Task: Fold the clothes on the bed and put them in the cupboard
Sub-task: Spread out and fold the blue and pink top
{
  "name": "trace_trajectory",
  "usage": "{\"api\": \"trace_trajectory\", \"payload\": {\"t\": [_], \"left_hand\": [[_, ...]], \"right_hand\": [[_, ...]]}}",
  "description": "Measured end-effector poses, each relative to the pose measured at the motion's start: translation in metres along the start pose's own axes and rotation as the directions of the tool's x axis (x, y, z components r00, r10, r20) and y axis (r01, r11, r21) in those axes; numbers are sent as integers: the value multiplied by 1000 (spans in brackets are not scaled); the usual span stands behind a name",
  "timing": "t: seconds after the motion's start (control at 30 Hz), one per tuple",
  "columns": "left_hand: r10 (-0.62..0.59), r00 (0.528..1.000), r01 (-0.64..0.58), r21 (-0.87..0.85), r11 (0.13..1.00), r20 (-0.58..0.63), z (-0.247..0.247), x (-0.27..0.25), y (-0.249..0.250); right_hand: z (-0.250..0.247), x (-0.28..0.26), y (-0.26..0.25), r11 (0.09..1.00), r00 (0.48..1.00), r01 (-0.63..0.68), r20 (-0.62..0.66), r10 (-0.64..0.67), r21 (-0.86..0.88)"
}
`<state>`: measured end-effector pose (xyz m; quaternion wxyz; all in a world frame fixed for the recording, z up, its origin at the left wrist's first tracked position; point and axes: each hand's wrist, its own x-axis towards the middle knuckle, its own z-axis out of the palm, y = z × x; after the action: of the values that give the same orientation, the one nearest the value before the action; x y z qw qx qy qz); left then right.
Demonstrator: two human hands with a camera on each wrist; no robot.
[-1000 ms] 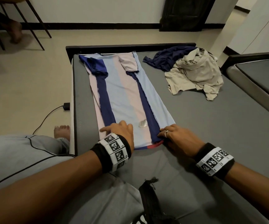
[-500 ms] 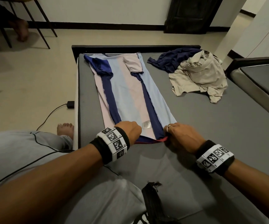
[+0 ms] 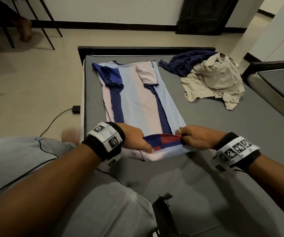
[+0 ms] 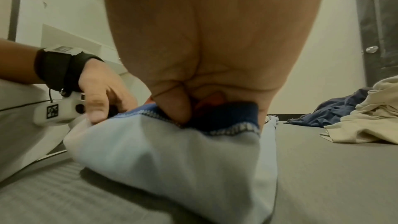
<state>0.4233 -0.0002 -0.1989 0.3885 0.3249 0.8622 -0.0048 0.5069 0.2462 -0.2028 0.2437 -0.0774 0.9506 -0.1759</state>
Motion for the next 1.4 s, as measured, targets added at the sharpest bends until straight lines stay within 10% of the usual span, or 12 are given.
{"api": "trace_trajectory", "payload": {"t": [0.67,0.97,1.23,1.4], "left_hand": [[-101,903,55,-121,991,-417,-71,53,-101],[-271,715,246,-130,960,-644,-75,61,-97],[-395,910,384,-105,917,-125,-55,22,-90],[-340,915,348,-4,938,-217,-45,19,-87]], "right_hand": [[-85,153,24,955,982,-180,4,186,-237],[-69,170,41,916,912,-206,-407,52,-344],[-25,108,39,957,919,-193,-381,99,-218],[-9,81,36,963,981,15,-181,-65,-269]]}}
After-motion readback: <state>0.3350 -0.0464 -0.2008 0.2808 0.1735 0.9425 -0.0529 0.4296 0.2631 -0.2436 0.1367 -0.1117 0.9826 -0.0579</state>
